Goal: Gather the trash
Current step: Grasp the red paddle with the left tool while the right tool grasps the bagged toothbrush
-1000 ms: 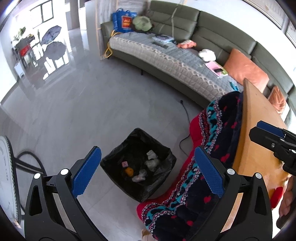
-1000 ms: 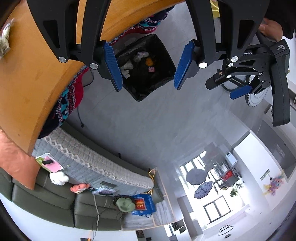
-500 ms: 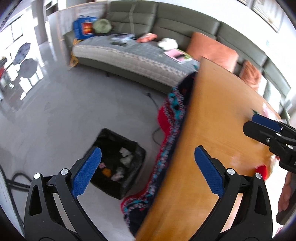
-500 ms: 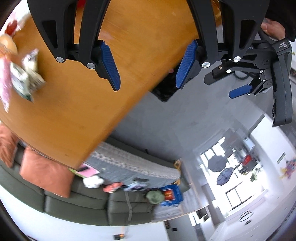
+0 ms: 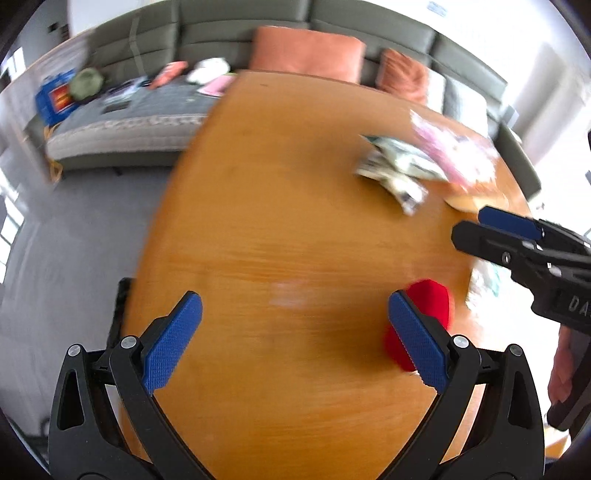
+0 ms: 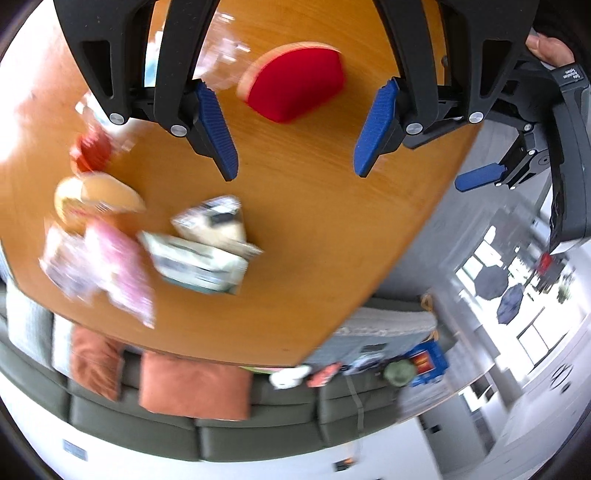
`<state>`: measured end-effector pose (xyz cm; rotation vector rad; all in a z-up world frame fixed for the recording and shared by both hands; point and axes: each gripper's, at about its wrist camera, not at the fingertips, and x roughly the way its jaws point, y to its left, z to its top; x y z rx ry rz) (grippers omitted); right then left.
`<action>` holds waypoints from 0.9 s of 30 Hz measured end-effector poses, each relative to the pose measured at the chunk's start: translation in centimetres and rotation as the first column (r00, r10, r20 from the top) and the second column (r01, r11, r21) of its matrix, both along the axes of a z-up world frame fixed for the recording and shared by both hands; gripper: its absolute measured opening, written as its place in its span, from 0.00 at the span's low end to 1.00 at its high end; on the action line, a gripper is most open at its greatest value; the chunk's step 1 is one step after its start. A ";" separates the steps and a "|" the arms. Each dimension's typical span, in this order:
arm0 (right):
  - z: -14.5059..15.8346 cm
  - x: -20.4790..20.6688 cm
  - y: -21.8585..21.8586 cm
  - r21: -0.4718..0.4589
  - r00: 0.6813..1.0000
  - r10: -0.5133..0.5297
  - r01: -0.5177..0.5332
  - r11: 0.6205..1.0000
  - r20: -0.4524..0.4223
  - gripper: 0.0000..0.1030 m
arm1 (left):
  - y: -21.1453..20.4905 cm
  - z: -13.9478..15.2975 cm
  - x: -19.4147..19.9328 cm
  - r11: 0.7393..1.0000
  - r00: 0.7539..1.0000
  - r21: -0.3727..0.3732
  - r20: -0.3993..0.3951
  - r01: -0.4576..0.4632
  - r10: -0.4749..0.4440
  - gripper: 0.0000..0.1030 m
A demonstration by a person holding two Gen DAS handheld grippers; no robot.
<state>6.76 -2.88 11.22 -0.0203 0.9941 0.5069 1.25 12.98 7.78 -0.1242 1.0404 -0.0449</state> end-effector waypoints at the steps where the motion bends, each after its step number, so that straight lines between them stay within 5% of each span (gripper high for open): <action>1: -0.2 0.2 -1.2 0.002 1.000 -0.023 0.023 1.000 -0.004 0.65 | -1.2 -0.2 0.2 1.000 1.000 0.004 -0.006 0.030 -0.030 0.94; 11: -2.0 0.0 -8.9 0.003 0.984 -0.172 0.172 0.985 -0.037 0.72 | -8.5 -2.8 0.9 0.974 0.972 0.020 -0.076 0.225 -0.223 0.94; 19: -3.9 -0.3 -12.5 -0.005 0.959 -0.270 0.270 0.963 -0.090 0.73 | -12.0 -4.9 1.5 0.935 0.940 0.116 -0.104 0.335 -0.324 0.93; 22: -4.4 -0.4 -12.9 -0.006 0.950 -0.295 0.296 0.955 -0.107 0.73 | -12.4 -5.8 1.9 0.923 0.928 0.127 -0.134 0.364 -0.348 0.64; 27: -5.2 0.4 -12.3 0.011 0.932 -0.323 0.329 0.944 -0.164 0.73 | -12.5 -5.8 1.7 0.913 0.920 0.130 -0.118 0.388 -0.374 0.61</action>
